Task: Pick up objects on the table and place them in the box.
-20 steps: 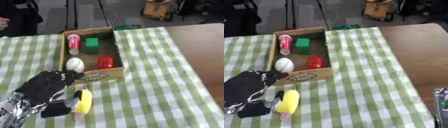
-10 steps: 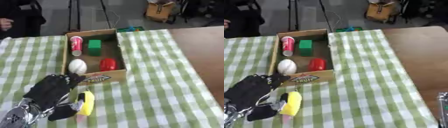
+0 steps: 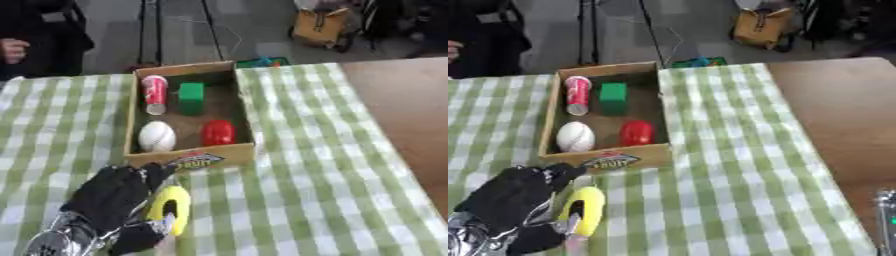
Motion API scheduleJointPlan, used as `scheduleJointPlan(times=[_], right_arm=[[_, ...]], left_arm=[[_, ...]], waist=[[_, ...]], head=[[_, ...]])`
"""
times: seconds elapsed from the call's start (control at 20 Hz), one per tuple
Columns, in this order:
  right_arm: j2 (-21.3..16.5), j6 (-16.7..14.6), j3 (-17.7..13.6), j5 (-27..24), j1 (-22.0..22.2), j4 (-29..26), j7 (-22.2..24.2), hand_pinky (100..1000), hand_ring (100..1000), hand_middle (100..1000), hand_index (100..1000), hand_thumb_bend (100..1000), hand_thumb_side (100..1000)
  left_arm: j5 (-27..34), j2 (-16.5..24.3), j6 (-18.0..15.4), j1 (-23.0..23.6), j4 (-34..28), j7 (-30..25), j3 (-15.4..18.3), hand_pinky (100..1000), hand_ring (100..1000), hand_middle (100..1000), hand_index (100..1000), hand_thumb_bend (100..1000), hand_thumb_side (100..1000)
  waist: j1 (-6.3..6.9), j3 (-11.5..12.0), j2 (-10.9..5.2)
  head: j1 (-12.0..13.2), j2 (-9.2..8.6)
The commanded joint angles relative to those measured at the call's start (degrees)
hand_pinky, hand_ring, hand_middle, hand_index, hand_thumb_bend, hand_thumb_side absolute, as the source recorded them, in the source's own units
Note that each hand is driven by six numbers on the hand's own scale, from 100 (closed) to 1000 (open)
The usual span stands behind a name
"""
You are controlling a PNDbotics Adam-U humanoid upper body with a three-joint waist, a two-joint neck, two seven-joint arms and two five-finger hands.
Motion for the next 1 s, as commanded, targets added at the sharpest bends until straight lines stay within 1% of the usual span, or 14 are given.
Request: scheduleJointPlan(times=[0.05, 0.2, 0.7, 1.0], right_arm=[[-0.51, -0.65, -0.3, -0.4, -0.43, -1.35, -0.09, 441, 441, 377, 479, 100, 678], [-0.43, -0.66, -0.26, -0.49, -0.43, -1.35, 0.06, 440, 440, 376, 479, 100, 679], [-0.33, -0.66, -0.26, -0.69, -0.44, -1.35, 0.42, 438, 439, 375, 477, 100, 679], [-0.35, -0.72, -0.27, -0.77, -0.37, -1.35, 0.56, 438, 439, 375, 475, 100, 680]], left_arm=[[1.16, -0.7, -0.06, 0.07, -0.96, -1.92, 0.02, 222, 487, 822, 1000, 100, 1000], [0.61, -1.34, 0.07, 0.0, -0.02, -2.63, 0.11, 223, 486, 822, 1000, 100, 1000], [-0.98, -3.53, 0.6, -0.46, 5.76, -1.94, -0.53, 225, 480, 825, 1000, 100, 1000], [-1.59, -3.81, 0.16, -1.13, 8.68, -2.29, -1.14, 241, 483, 827, 1000, 100, 1000]], waist=[[-0.13, 0.09, -0.79], [-0.13, 0.02, -0.76], [-0.3, -0.16, -0.45], [-0.2, -0.34, -0.34]], head=[[0.03, -0.7], [0.16, -0.8], [0.47, -0.9], [0.59, -0.66]])
